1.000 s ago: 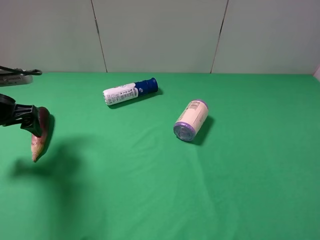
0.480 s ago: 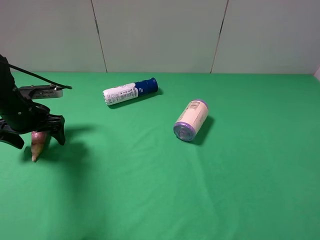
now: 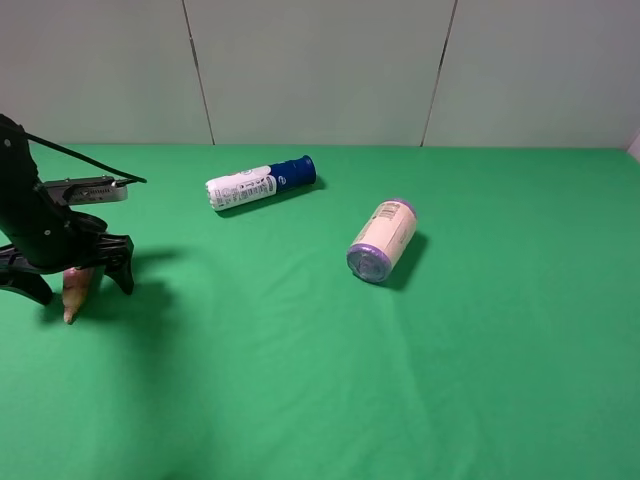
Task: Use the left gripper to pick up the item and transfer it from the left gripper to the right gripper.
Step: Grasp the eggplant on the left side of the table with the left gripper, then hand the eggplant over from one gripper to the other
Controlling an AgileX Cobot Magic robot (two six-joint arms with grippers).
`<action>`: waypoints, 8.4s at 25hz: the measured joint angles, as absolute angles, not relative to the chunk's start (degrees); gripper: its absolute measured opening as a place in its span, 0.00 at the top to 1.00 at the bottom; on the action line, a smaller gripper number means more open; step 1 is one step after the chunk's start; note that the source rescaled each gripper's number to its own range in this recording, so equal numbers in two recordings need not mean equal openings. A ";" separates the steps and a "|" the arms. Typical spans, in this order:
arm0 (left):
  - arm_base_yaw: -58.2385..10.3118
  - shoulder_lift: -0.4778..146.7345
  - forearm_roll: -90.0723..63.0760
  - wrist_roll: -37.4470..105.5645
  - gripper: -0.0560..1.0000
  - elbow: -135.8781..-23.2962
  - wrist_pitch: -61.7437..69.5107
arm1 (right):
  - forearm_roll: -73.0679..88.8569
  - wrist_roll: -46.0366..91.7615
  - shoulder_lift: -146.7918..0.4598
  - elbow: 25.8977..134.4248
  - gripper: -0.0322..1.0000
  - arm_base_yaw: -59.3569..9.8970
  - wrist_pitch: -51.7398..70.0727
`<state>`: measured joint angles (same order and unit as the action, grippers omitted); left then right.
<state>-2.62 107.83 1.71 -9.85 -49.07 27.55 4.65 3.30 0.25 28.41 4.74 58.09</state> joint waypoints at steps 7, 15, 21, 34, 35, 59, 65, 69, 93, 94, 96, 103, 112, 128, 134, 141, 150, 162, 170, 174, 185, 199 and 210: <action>-2.62 107.91 2.26 -10.10 0.06 -49.07 27.60 | 4.65 3.30 0.25 28.41 0.00 4.74 58.09; -2.62 107.91 2.37 -10.15 0.40 -49.07 27.60 | 4.65 3.30 0.25 28.41 0.00 4.74 58.09; -2.62 107.91 2.39 -10.15 0.84 -49.07 27.60 | 4.65 3.30 0.25 28.41 0.00 4.74 58.09; -2.62 107.91 2.39 -10.15 0.95 -49.07 27.60 | 4.65 3.30 0.25 28.41 0.00 4.74 58.09; -2.62 107.91 2.39 -10.15 0.95 -49.07 27.60 | 4.65 3.30 0.25 28.41 0.00 4.74 58.09; -2.62 99.71 2.44 -10.58 0.95 -52.58 39.03 | 4.65 3.30 0.25 28.41 0.00 4.74 58.09; -2.62 91.98 2.67 -9.20 0.95 -52.60 43.84 | 4.65 3.30 0.25 28.41 0.00 4.74 58.09; -2.62 87.52 2.90 -6.91 0.95 -52.60 46.97 | 4.65 3.30 0.25 28.41 0.00 4.74 58.09; -2.62 83.43 -7.75 15.66 0.95 -54.33 58.58 | 5.14 3.30 0.25 28.41 0.00 4.74 58.09; -2.62 83.43 -8.68 17.05 0.95 -54.33 58.58 | 5.19 3.30 0.25 28.41 0.00 4.74 58.09; -2.62 83.43 -10.92 19.71 0.95 -54.33 58.58 | 5.25 3.30 0.16 28.41 0.00 4.74 58.09; -2.70 83.43 -16.18 26.42 0.95 -54.33 58.58 | 7.51 3.70 -8.67 30.35 0.00 3.86 55.48; -12.58 83.43 -14.79 30.92 0.95 -54.84 58.07 | 14.77 10.25 -23.60 32.70 0.00 -4.86 44.59; -33.01 83.55 -10.28 38.98 0.95 -64.79 56.62 | 25.23 27.52 -47.29 38.77 0.00 -18.99 35.68; -33.90 83.55 -10.02 45.91 0.95 -64.96 55.97 | 32.13 37.98 -50.22 38.94 0.00 -19.43 33.46; -34.01 83.55 -10.60 55.08 0.95 -64.96 54.96 | 44.41 52.12 -50.46 38.94 0.00 -19.69 32.28; -37.85 83.55 -11.41 67.28 0.95 -64.96 52.92 | 54.49 63.95 -50.46 38.94 0.00 -19.86 34.32; -39.27 85.56 -12.65 75.24 0.95 -64.96 51.33 | 62.71 74.94 -55.37 39.02 0.00 -20.46 38.09; -39.27 85.56 -13.03 77.33 0.95 -64.96 49.85 | 63.47 79.32 -62.99 39.09 0.00 -29.89 34.07; -39.27 85.56 -13.03 77.33 0.95 -64.96 49.85 | 63.36 79.77 -66.45 40.53 0.00 -32.89 33.18; -39.27 85.56 -13.21 77.45 0.95 -64.96 49.84 | 63.52 80.00 -73.58 46.38 0.00 -39.07 31.74; -39.27 85.56 -13.16 77.50 0.95 -64.96 49.84 | 64.10 80.00 -74.47 46.44 0.06 -39.41 30.62; -39.27 85.56 -13.10 77.87 0.95 -64.96 50.08 | 64.16 81.44 -74.47 46.44 0.97 -39.41 30.42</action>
<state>-39.27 85.56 -13.10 77.87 -64.96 50.08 64.16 81.44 -74.47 46.44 -39.41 30.42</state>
